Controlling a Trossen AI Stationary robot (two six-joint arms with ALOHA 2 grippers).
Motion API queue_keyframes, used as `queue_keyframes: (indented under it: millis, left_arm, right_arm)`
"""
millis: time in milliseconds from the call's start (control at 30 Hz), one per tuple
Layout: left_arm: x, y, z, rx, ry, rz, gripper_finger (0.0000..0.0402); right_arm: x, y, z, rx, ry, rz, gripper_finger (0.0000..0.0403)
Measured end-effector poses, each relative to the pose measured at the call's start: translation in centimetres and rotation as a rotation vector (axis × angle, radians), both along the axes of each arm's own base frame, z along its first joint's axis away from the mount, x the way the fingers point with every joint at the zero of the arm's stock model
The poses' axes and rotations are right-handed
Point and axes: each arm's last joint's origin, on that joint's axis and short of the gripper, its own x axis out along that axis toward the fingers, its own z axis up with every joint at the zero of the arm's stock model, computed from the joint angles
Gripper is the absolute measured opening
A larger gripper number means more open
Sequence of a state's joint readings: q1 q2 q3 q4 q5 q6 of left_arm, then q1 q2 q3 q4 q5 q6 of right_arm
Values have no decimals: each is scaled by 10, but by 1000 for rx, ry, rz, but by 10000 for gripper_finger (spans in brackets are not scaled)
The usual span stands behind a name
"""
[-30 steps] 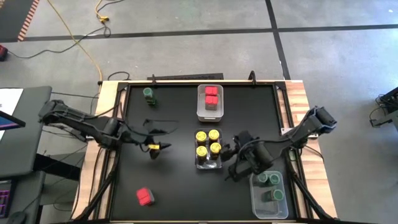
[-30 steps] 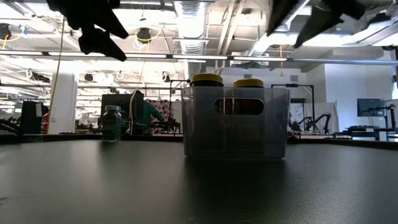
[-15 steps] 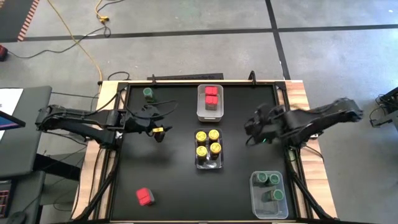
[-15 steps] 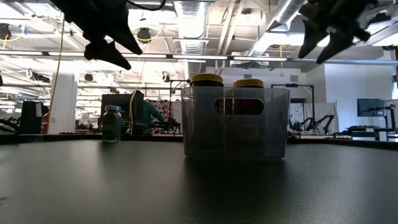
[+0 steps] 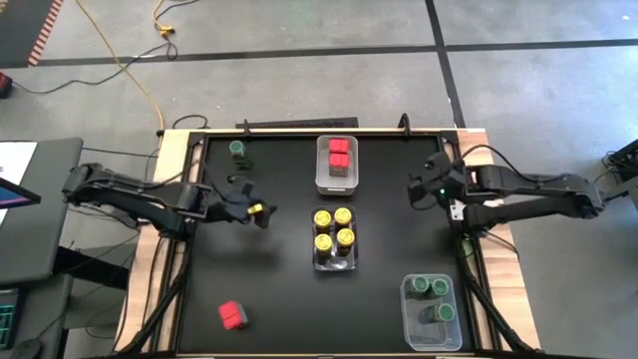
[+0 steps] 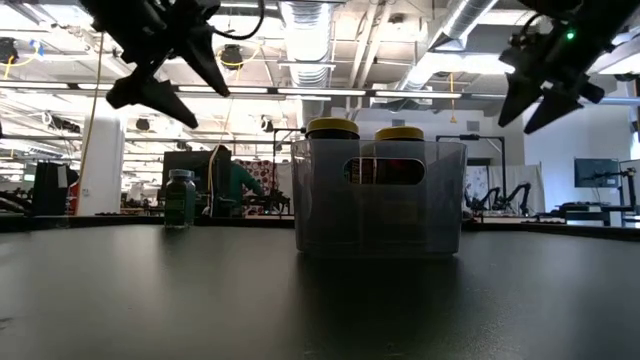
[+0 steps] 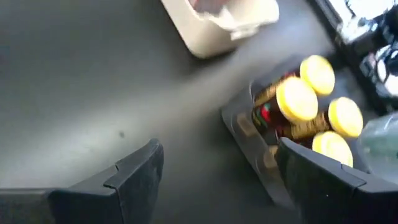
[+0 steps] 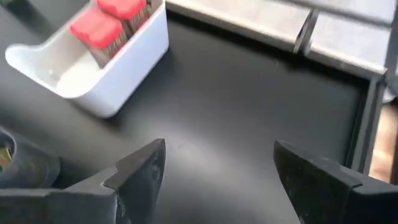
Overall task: Sort spices by type
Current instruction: Put the red seasoning can into the white bin
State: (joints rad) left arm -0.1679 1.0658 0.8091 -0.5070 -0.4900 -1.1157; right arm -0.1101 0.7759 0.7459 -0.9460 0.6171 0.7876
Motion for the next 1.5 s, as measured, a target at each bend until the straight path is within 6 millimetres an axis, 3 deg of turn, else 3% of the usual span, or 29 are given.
queue_keyframes:
  millis: [167, 400, 633, 800, 967, 1167, 1500]
  left_arm:
    - [27, -20, 0, 8, 80, -62, 294]
    - [61, -43, 21, -35, 260, -67, 294]
    - [78, -72, 48, -82, 423, 17, 294]
    - [86, -89, 65, -55, 454, -46, 294]
    - [88, -103, 78, 72, 492, -330, 294]
    - [81, -124, 77, 295, 608, -943, 294]
    - [53, -173, 77, 448, 582, -1295, 294]
  right_arm:
    - [2, -2, -12, 63, 25, 14, 326]
    - [3, 2, -18, 169, 29, 85, 326]
    - [4, 6, -18, 175, 28, 109, 326]
    - [4, 9, -18, 169, 40, 147, 326]
    - [5, 13, -19, 144, 103, 265, 326]
    - [3, 14, -20, 139, 140, 289, 326]
    - [3, 14, -19, 161, 111, 250, 326]
